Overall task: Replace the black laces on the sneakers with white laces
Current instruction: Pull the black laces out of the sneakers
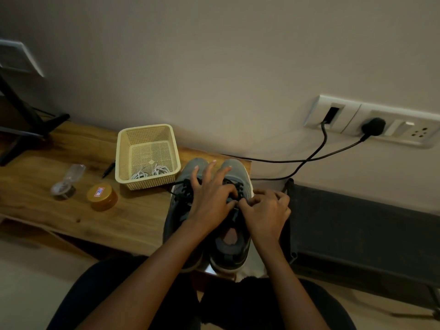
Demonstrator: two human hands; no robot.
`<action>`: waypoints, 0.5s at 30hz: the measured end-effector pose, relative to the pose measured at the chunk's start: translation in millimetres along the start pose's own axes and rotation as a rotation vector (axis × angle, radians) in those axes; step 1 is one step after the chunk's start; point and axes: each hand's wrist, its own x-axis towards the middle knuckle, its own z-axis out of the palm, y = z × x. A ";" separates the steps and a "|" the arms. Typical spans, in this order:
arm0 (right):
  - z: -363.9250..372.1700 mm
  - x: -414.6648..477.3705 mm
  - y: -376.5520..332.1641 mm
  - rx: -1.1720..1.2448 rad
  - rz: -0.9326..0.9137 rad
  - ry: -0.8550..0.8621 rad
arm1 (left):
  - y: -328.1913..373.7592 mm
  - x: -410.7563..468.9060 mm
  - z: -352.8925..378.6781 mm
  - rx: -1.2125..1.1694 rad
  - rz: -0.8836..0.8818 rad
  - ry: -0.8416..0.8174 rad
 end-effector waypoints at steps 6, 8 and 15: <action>1.1 -0.9 -0.2 -0.022 -0.007 -0.001 | -1.7 0.3 1.3 -0.001 -0.012 0.032; 0.6 -0.8 -0.2 -0.031 0.003 0.000 | -3.4 2.2 0.6 -0.062 -0.047 0.094; 0.4 -1.7 -3.0 -0.037 -0.006 -0.003 | -22.6 11.0 -12.0 -0.373 -0.479 0.383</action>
